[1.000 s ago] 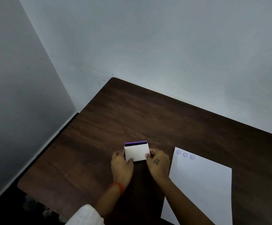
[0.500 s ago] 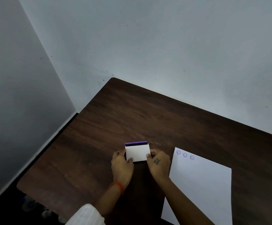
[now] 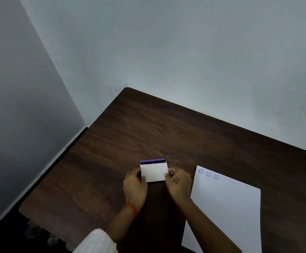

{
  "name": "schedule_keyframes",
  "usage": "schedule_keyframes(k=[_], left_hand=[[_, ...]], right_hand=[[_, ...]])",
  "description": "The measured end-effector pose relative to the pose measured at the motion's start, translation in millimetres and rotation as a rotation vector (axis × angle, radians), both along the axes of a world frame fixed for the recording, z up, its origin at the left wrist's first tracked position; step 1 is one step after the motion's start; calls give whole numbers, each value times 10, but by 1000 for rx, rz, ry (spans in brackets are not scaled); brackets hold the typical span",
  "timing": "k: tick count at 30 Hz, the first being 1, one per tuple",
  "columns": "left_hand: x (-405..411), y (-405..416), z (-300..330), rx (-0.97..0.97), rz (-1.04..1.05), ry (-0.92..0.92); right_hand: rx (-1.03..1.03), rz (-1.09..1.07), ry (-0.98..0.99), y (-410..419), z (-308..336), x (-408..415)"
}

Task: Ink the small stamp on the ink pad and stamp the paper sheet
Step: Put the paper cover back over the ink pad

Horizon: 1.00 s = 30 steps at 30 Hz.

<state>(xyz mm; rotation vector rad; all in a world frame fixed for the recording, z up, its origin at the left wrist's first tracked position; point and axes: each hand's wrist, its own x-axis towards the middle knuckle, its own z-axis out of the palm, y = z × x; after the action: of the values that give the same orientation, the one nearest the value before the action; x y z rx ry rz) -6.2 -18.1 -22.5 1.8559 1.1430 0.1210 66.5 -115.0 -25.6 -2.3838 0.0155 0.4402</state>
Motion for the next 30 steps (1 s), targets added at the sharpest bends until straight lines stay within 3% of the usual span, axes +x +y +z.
schedule_keyframes(k=[30], left_hand=[[28, 74, 20, -59, 54, 6]], right_hand=[[-41, 106, -85, -14, 2, 96]])
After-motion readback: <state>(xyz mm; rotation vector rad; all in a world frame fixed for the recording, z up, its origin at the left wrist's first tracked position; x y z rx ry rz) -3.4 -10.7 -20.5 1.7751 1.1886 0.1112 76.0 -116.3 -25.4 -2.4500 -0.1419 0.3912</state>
